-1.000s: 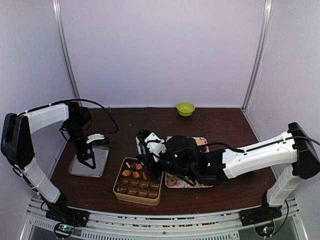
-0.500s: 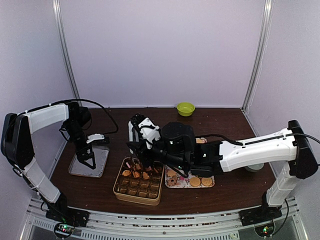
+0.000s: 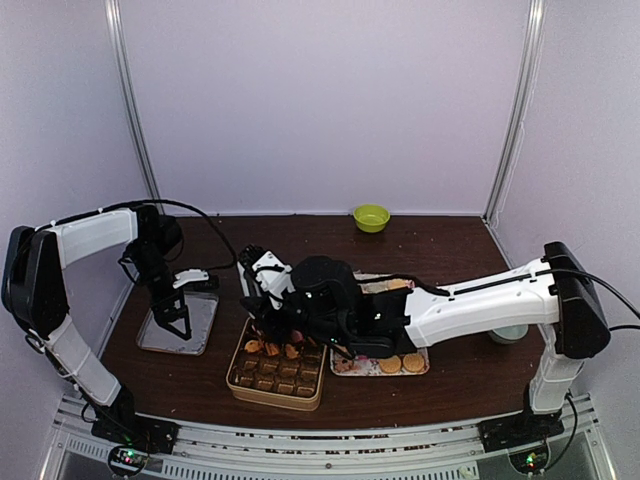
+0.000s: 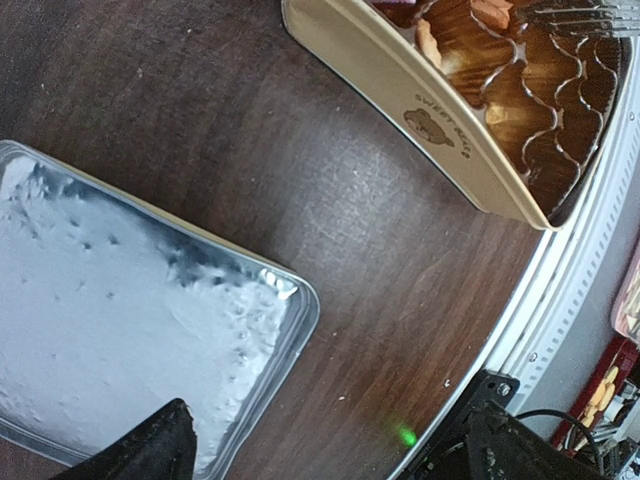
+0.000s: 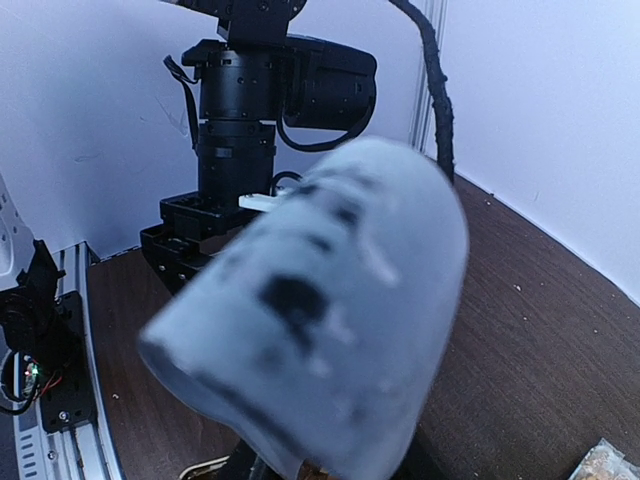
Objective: Pack the cookies
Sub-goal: Adjust the fake cookies in the empty pocket of the box.
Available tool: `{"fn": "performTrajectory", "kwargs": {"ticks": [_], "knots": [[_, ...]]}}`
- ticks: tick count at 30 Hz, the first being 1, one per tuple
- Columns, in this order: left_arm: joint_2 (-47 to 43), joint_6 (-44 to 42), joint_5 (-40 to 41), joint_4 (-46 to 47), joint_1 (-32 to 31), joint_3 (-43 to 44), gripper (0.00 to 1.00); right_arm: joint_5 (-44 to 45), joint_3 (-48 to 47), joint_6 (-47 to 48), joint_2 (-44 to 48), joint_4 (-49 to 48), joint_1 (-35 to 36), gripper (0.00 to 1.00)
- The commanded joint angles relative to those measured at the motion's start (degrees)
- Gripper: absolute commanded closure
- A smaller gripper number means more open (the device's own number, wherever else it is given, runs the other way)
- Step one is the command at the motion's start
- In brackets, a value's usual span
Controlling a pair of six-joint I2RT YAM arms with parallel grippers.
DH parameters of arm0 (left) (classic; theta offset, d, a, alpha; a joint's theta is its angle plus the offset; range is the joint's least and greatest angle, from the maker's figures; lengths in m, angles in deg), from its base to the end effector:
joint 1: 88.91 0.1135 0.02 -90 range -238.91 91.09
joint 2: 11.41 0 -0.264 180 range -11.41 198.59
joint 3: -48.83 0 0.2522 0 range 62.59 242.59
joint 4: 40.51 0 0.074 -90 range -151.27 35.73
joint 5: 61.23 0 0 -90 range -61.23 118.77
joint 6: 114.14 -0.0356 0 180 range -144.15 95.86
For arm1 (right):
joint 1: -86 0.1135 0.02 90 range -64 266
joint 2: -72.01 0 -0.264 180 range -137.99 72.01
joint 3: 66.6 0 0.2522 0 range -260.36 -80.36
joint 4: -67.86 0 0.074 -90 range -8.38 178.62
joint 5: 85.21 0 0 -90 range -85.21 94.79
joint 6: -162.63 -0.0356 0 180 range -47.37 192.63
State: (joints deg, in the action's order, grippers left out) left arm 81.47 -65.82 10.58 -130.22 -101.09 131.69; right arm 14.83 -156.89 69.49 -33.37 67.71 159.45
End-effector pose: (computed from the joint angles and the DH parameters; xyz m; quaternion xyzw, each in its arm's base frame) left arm 0.2551 -0.0664 0.2270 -0.4336 -0.8833 0.1736 0.0409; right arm 0.1310 0.4189 0.2743 -0.4113 0.6766 0.3216 0.5193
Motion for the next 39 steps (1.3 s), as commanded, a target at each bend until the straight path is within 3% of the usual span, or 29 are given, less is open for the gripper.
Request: {"fn": "performTrajectory", "kwargs": {"ticks": [1, 20, 39], "knots": [[-1.46, -0.77, -0.52, 0.53, 0.36, -0.45, 0.02, -0.01, -2.74, 0.08, -0.68, -1.51, -0.5, 0.71], [-1.46, -0.87, -0.6, 0.59, 0.35, -0.64, 0.02, 2.02, -2.1, 0.23, -2.17, -0.57, -0.6, 0.73], [-1.48, -0.96, -0.52, 0.58, 0.41, -0.72, 0.03, 1.74, -3.1, -0.34, -4.21, 2.1, -0.42, 0.68]]}}
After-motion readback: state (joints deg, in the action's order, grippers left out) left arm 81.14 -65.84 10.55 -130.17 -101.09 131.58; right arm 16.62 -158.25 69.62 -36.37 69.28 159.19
